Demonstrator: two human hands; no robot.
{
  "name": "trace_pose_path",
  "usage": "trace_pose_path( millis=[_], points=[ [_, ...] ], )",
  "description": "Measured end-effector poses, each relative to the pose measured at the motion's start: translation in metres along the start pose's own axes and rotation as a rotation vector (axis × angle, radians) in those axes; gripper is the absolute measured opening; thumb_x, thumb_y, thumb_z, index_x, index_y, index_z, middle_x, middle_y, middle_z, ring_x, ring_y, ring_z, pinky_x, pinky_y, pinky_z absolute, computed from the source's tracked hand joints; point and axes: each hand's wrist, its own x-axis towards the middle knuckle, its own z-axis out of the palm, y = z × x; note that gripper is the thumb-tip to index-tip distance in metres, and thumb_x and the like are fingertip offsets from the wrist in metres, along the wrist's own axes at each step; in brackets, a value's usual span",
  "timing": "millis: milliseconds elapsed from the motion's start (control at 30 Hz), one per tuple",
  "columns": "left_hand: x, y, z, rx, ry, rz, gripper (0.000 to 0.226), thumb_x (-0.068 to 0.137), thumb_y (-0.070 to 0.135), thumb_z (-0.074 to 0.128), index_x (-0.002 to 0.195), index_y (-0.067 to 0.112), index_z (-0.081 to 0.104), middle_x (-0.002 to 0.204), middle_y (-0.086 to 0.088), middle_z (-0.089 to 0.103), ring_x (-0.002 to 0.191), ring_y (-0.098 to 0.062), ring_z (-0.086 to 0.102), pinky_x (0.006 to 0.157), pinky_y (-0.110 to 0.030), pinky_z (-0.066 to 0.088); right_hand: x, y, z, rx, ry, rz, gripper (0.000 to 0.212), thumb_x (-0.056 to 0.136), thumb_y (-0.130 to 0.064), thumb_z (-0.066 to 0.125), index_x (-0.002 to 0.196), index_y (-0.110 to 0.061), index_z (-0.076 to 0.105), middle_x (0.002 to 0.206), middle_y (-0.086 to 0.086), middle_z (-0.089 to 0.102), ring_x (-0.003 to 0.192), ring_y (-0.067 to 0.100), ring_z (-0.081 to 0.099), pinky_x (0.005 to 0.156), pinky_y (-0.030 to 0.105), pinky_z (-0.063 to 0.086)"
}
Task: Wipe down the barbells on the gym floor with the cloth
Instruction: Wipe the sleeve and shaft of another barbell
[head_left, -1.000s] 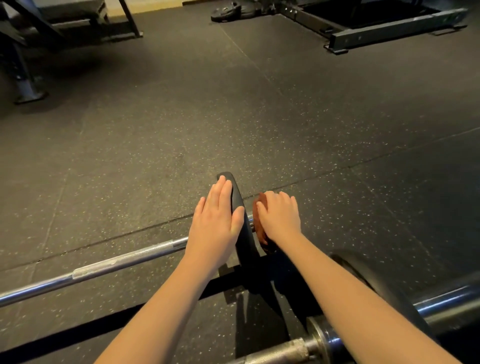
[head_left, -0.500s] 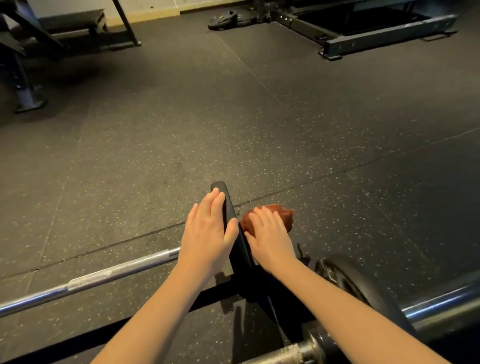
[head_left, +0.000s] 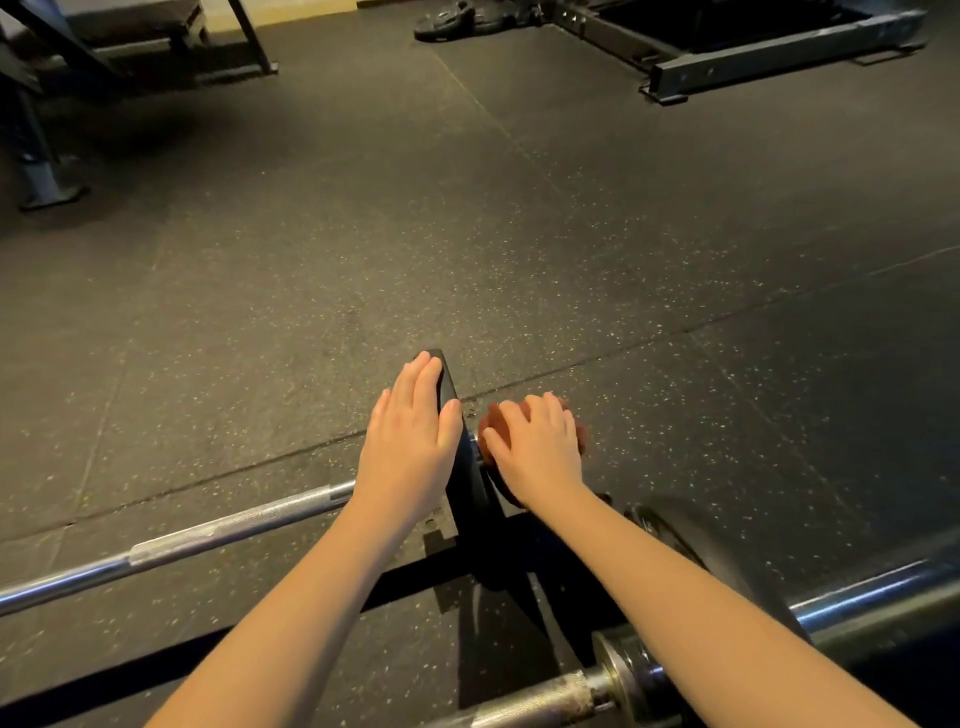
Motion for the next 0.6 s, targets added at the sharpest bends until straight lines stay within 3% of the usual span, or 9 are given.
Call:
trace_pose_path(
  millis=[100,200,300,400,467,600],
  points=[
    [-0.002,0.001,0.0,0.018,0.009,0.007,0.061,0.095,0.038,0.02,0.15,0.013,0.025,0.158,-0.001,0.02,0.145,-0.013,0.017,0.12,-0.038,0.013,0.011,0.013,-0.007,0.005,-0.054,-0.101,0.042,0.1,-0.044,0.039,0.133,-0.021,0.049,0.134,0.006,0.052,0.129,0.026,0.039,0.107,0.041,0.033],
    [-0.008,0.003,0.003,0.049,0.016,0.026,0.066,0.092,0.042,0.016,0.15,0.012,0.026,0.158,-0.001,0.021,0.144,-0.015,0.018,0.119,-0.038,0.013,0.027,0.023,-0.018,0.164,-0.168,0.115,0.041,0.1,-0.04,0.036,0.131,-0.015,0.048,0.126,0.012,0.058,0.116,0.031,0.051,0.094,0.043,0.044],
    [-0.018,0.005,0.008,0.074,0.039,0.058,0.072,0.088,0.046,0.014,0.148,0.01,0.029,0.157,-0.004,0.023,0.144,-0.017,0.019,0.118,-0.041,0.018,0.014,0.007,-0.013,0.134,-0.071,0.228,0.039,0.102,-0.038,0.036,0.125,-0.009,0.046,0.126,0.014,0.054,0.118,0.032,0.047,0.095,0.043,0.039],
    [-0.024,0.005,0.01,0.076,0.048,0.069,0.07,0.089,0.045,0.017,0.148,0.009,0.03,0.156,-0.005,0.025,0.144,-0.018,0.019,0.118,-0.043,0.02,-0.002,0.003,-0.005,-0.057,0.019,-0.011,0.038,0.101,-0.043,0.038,0.119,-0.013,0.052,0.121,0.008,0.057,0.118,0.028,0.047,0.101,0.039,0.034],
    [-0.026,0.005,0.007,0.08,0.045,0.073,0.07,0.089,0.045,0.017,0.148,0.009,0.03,0.156,-0.005,0.025,0.145,-0.018,0.019,0.118,-0.043,0.02,0.002,0.014,-0.013,-0.051,-0.035,-0.091,0.038,0.099,-0.048,0.04,0.116,-0.018,0.058,0.117,0.005,0.059,0.117,0.026,0.049,0.098,0.04,0.035],
    [-0.035,0.01,0.004,0.087,0.046,0.089,0.067,0.09,0.042,0.02,0.147,0.008,0.032,0.155,-0.007,0.028,0.144,-0.022,0.021,0.118,-0.041,0.018,0.008,0.018,-0.024,-0.1,-0.071,0.113,0.049,0.099,-0.054,0.034,0.127,-0.021,0.058,0.129,0.01,0.048,0.122,0.03,0.042,0.1,0.043,0.035]
  ],
)
